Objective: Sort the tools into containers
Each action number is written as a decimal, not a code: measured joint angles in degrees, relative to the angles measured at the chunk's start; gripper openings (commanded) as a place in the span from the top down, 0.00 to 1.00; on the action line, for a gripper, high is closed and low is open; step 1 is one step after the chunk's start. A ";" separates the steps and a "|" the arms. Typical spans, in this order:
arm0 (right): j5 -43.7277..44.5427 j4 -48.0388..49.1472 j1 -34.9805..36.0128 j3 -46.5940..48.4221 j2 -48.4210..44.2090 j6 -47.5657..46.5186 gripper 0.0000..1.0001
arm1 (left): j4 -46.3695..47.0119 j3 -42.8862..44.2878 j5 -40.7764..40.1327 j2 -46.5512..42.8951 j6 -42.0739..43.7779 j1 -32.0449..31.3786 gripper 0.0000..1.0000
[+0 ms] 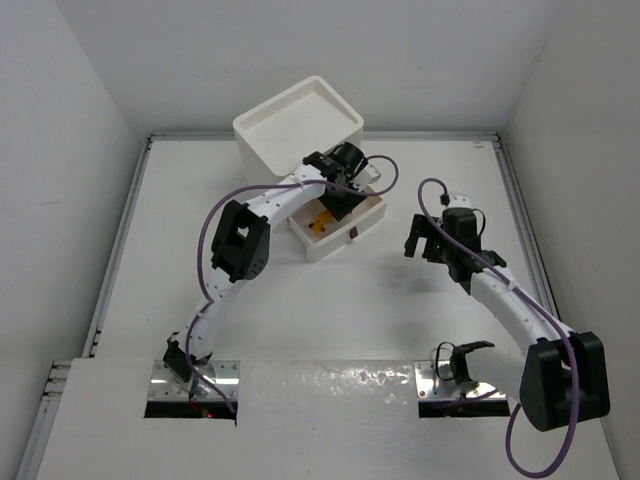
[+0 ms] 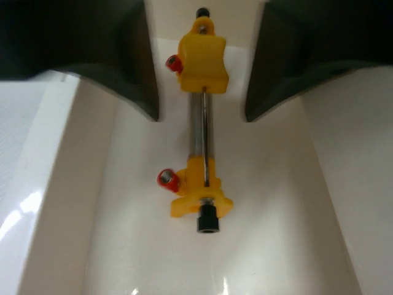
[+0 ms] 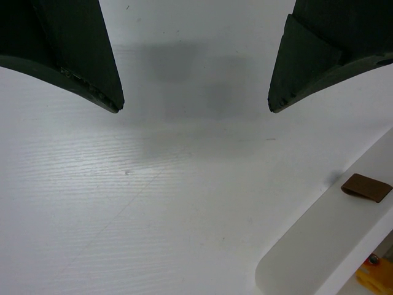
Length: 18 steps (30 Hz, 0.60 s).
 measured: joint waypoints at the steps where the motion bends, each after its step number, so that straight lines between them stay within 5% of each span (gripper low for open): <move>1: -0.35 0.13 0.00 0.00 0.09 -0.17 0.01 | -0.09 0.00 0.37 0.00 0.31 -0.02 0.34; 2: -0.61 0.15 0.00 0.00 0.22 -0.42 0.01 | -0.11 0.00 1.16 0.00 0.17 -0.02 0.28; 12: -3.39 0.11 0.00 0.57 1.22 -3.34 0.01 | -1.62 4.83 6.82 -0.33 0.70 -0.35 0.29; 18: -6.23 0.90 0.00 2.16 3.19 -4.22 0.11 | 1.33 12.63 13.77 -2.89 0.48 -0.24 0.42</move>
